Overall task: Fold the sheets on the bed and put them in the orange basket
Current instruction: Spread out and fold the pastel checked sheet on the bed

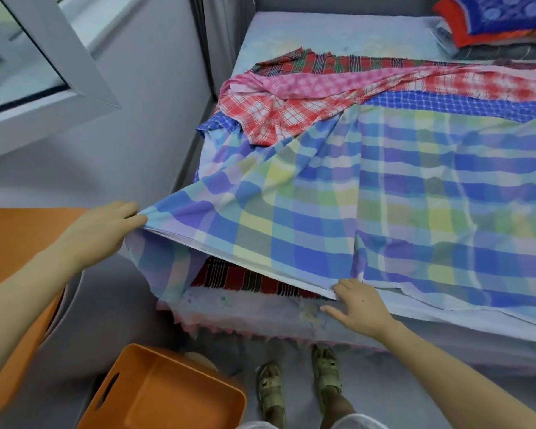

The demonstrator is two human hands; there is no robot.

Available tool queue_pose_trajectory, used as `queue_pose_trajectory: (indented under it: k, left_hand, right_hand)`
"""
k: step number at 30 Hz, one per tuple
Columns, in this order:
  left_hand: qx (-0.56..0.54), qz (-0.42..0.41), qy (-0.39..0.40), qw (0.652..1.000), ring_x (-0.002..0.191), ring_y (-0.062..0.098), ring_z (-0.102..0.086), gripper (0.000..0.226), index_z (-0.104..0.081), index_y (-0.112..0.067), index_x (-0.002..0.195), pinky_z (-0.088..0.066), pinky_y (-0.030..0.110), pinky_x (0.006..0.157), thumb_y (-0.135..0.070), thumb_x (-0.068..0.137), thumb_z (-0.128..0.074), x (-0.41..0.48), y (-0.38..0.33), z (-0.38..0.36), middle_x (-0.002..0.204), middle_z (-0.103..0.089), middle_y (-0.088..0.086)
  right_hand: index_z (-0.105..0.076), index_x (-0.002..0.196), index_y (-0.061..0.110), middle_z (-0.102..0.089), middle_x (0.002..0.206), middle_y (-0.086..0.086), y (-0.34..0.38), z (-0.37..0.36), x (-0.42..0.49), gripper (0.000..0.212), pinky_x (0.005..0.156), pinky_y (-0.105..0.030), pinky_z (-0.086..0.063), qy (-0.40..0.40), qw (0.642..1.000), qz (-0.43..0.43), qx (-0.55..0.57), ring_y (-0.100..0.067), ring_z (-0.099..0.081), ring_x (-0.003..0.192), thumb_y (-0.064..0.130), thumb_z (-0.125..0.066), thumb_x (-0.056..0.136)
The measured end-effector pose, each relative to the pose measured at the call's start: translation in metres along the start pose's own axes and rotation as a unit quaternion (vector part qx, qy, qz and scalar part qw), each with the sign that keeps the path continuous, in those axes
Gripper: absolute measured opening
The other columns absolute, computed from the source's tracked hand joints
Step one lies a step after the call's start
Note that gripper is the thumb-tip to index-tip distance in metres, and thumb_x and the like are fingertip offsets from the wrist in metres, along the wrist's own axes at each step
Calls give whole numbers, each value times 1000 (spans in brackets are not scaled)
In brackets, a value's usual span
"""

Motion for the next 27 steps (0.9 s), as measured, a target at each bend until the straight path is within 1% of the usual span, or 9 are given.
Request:
queue_pose_trajectory:
  k: [2,4,8,12,17,19,21,24,27]
  left_hand:
    - [7,-3,-1,1000,53,28,-49,71,-36,-19,79,-22,24,45,22,29,-68,-4,2,-2,65,-45,10]
    - [19,-18,-25,999,52,28,-48,67,-37,-16,79,-22,24,45,22,31,-64,-8,6,4,64,-44,11]
    - [15,21,-103,994,55,32,-48,29,-41,-12,85,-31,31,42,4,61,-36,-9,31,12,69,-42,15]
    - [17,-5,13,1000,45,28,-52,55,-52,-15,76,-38,30,37,10,34,-76,-27,-2,-49,65,-50,10]
    - [-16,93,144,985,44,30,-56,48,-62,-12,62,-43,34,34,6,26,-86,-65,-23,-142,60,-58,9]
    - [25,124,181,975,53,31,-59,41,-63,-14,68,-48,40,46,0,37,-86,-68,-25,-160,65,-60,8]
    - [77,171,220,957,84,29,-60,21,-67,-21,88,-46,46,77,-16,69,-73,-64,-33,-169,90,-63,4]
    - [16,203,225,953,106,29,-50,36,-64,-24,113,-29,51,100,-18,77,-64,-37,-75,-176,114,-56,8]
    - [-127,85,185,971,81,29,-64,67,-70,-20,98,-53,42,77,-16,33,-85,18,-171,-178,94,-63,6]
  right_hand:
    - [-49,67,16,-47,59,0,1,6,1,28,44,-25,-21,1,1000,6,-26,-21,-48,48,15,-76,60]
    - [-44,68,14,-43,58,-4,0,25,3,29,43,-26,-17,-49,998,14,-38,-25,-43,45,-2,-65,56]
    - [-58,72,8,-46,61,-7,-3,61,-3,26,43,-28,-22,-118,993,8,-28,-28,-45,49,6,-33,67]
    - [-58,66,16,-47,58,-1,15,19,-10,7,45,-24,-17,-21,995,36,-88,-21,-48,47,13,-52,65]
    - [-55,53,23,-47,48,3,-7,-63,-28,46,37,-22,-18,179,979,-47,-84,-13,-49,38,20,-85,18]
    - [-54,48,20,-46,43,-1,-11,-71,-25,50,33,-22,-20,183,977,-62,-87,-13,-47,34,17,-85,9]
    - [-54,46,18,-45,42,0,-11,-86,-18,51,33,-21,-21,175,980,-64,-68,-14,-47,32,15,-85,6]
    - [-66,68,12,-61,66,-7,10,-83,-15,35,48,-26,-44,214,966,-84,-115,-23,-61,58,16,-88,41]
    - [-62,104,2,-59,103,-18,16,-110,-26,23,76,-36,-45,288,950,-67,-102,-33,-58,94,4,-61,81]
Point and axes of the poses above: each hand's wrist, its own x-axis towards the middle knuckle, its own z-axis out of the back of the hand, y = z × x, the point moved 9 cm from there along x, towards the middle knuckle
